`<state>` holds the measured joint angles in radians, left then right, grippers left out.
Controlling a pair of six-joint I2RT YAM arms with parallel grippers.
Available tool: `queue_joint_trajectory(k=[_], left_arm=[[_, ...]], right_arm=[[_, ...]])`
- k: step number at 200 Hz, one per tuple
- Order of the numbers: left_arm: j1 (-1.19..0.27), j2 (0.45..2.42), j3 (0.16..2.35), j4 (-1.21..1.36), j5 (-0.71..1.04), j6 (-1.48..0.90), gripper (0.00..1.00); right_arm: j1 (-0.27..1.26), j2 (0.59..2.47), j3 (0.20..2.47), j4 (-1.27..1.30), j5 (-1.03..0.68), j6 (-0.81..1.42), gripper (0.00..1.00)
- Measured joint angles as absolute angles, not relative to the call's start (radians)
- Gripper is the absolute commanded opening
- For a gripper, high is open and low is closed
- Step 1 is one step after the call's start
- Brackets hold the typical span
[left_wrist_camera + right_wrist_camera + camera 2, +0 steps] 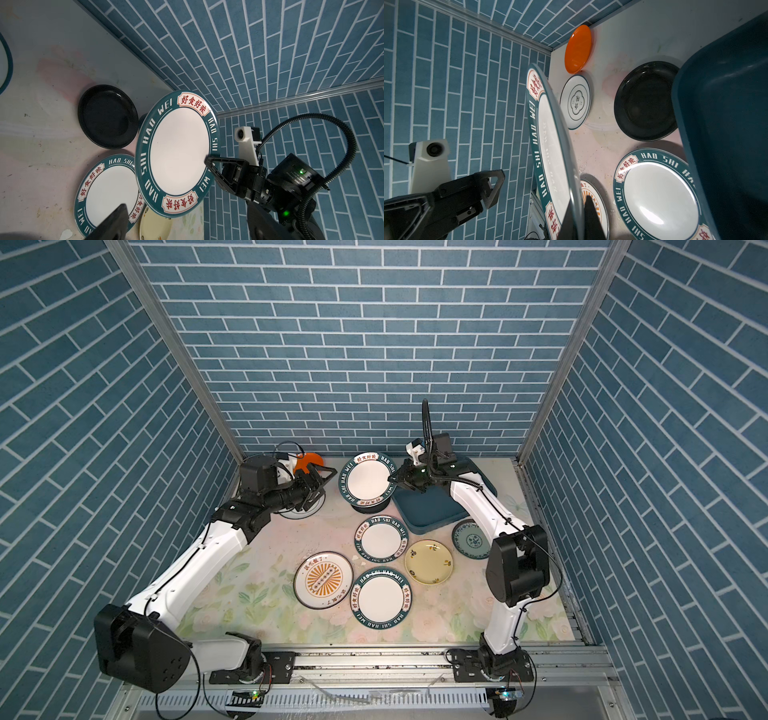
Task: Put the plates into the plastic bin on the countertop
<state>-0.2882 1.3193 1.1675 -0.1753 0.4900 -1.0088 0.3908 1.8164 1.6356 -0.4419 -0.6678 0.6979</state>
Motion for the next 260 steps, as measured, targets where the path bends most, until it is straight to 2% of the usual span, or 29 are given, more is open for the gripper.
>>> queue_joint_trajectory(k=[65,129,260], left_arm=[[-0.297,1.322,1.183,-0.185,0.497,-0.982,1.0],[-0.382,1.372,1.237,-0.103,0.565,-0.945,1.0],[-0.448,1.429,1.314,-0.092,0.606,-0.851,1.0]], right_arm=[[0.271,1.775,1.534,-0.421,-0.654,0.7,0.0],[0.17,1.767,1.469,-0.382,-0.651,0.701,0.0],[0.022,1.795,1.375,-0.293,-0.639,0.703,0.0]])
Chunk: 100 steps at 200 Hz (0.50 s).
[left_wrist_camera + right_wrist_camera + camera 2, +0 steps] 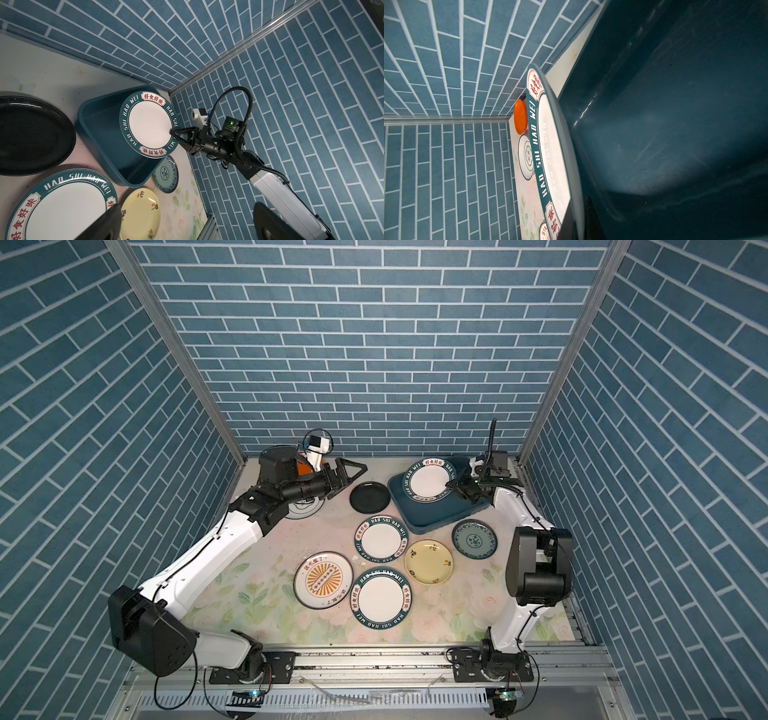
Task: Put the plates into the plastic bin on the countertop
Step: 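Lower the plate into the bin with the right gripper while the left withdraws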
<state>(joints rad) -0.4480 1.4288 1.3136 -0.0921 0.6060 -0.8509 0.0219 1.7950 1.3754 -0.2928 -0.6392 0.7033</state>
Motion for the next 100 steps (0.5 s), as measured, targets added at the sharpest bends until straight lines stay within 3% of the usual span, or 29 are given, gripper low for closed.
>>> queue_joint_trajectory(k=[100], left_arm=[[-0.517,1.552,1.393,-0.107,0.657,-0.81,1.0]], right_arm=[[-0.005,1.974,1.413,-0.267,-0.624,0.702,0.0]])
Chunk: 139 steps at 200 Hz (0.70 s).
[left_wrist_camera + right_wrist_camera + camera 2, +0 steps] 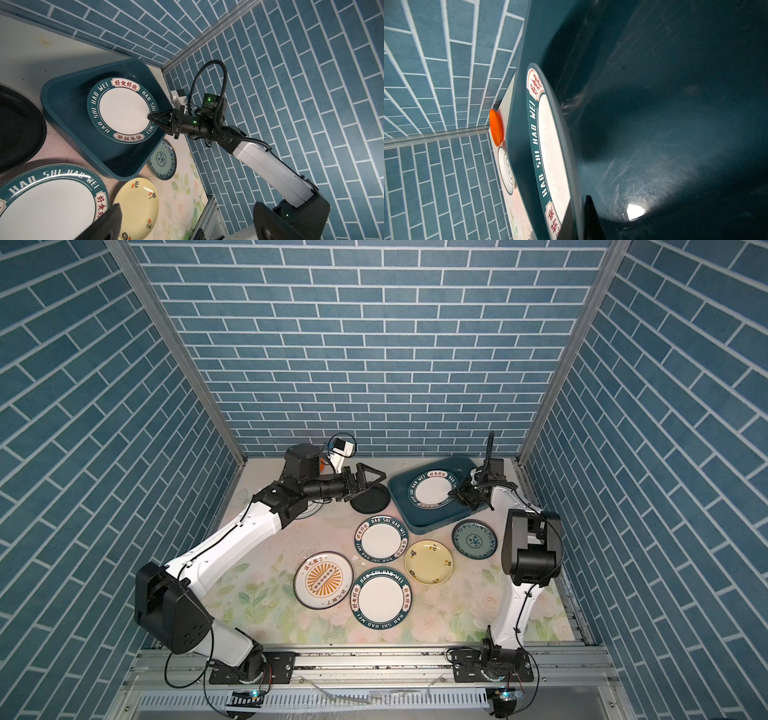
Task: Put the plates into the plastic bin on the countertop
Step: 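Lower the plate into the bin with the right gripper while the left withdraws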
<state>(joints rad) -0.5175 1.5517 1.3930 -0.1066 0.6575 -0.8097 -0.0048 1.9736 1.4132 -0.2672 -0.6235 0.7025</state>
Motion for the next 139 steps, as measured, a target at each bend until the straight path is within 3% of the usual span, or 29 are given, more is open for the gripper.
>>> queue_joint_trajectory(k=[92,139], left_arm=[[-0.554,1.813,1.562,-0.054,0.749,-0.83,1.0],[-0.562,1.842,1.574,-0.046,0.769,-0.849,1.0]], right_arm=[[-0.006,2.046,1.475,-0.29,-0.597,0.691,0.0],[-0.006,2.08,1.5,-0.312,-0.575,0.673,0.0]])
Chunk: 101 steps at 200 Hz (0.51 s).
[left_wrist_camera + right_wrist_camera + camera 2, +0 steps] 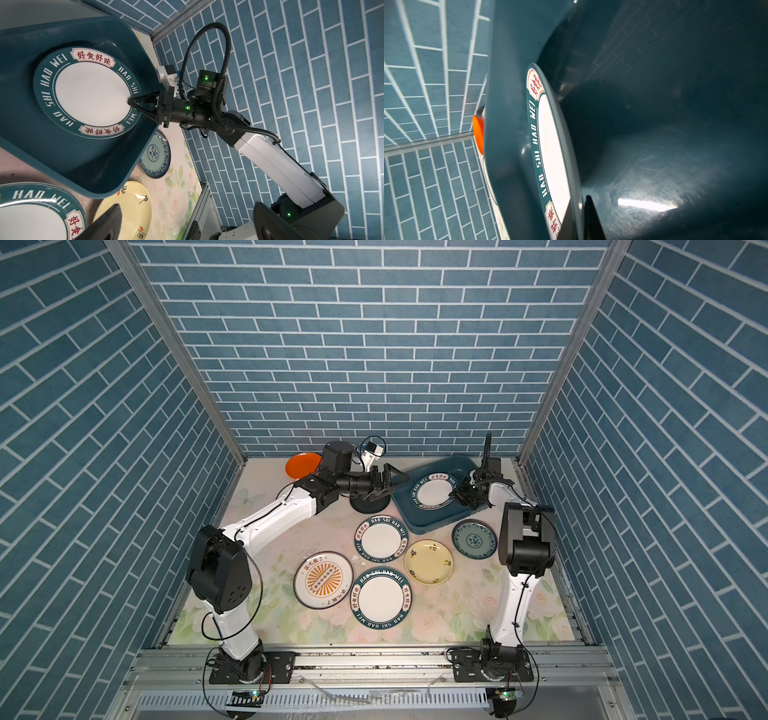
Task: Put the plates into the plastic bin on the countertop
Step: 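Lower the plate into the bin with the right gripper while the left withdraws, then release the green-rimmed plate in the bin and lift the right gripper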
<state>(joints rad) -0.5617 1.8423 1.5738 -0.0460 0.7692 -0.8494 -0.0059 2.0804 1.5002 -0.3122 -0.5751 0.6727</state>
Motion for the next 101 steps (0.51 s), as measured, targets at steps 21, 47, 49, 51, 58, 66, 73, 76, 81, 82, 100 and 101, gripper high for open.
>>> queue_joint_trajectory(k=[21,47,49,51,58,66,73,76,81,82,100,101], left_arm=[[-0.562,1.842,1.584,-0.046,0.769,-0.852,1.0],[-0.562,1.842,1.588,-0.048,0.769,-0.853,1.0],[-0.562,1.842,1.588,-0.048,0.769,-0.853,1.0],[-0.562,1.842,1.588,-0.048,0.768,-0.853,1.0],[-0.562,1.842,1.588,-0.049,0.768,-0.853,1.0],[-0.562,1.842,1.588,-0.049,0.768,-0.853,1.0],[-0.562,1.842,1.588,-0.049,0.768,-0.853,1.0],[-0.562,1.842,1.588,-0.05,0.768,-0.853,1.0],[-0.562,1.842,1.588,-0.051,0.768,-0.853,1.0],[-0.562,1.842,1.588,-0.051,0.768,-0.853,1.0],[-0.562,1.842,1.588,-0.052,0.768,-0.853,1.0],[-0.562,1.842,1.588,-0.052,0.768,-0.853,1.0]], right_arm=[[-0.006,2.103,1.517,-0.32,-0.572,0.672,0.0],[-0.006,2.108,1.536,-0.332,-0.558,0.67,0.05],[-0.006,2.108,1.537,-0.333,-0.557,0.669,0.06],[-0.006,2.108,1.537,-0.333,-0.557,0.668,0.06],[-0.006,2.109,1.539,-0.334,-0.554,0.665,0.07],[-0.006,2.11,1.542,-0.337,-0.553,0.664,0.1],[-0.006,2.11,1.543,-0.338,-0.552,0.663,0.13],[-0.006,2.11,1.544,-0.339,-0.552,0.663,0.14],[-0.006,2.11,1.546,-0.343,-0.546,0.661,0.17],[-0.006,2.11,1.547,-0.344,-0.545,0.659,0.18],[-0.006,2.117,1.559,-0.364,-0.532,0.643,0.26],[-0.006,2.117,1.559,-0.365,-0.531,0.642,0.26]])
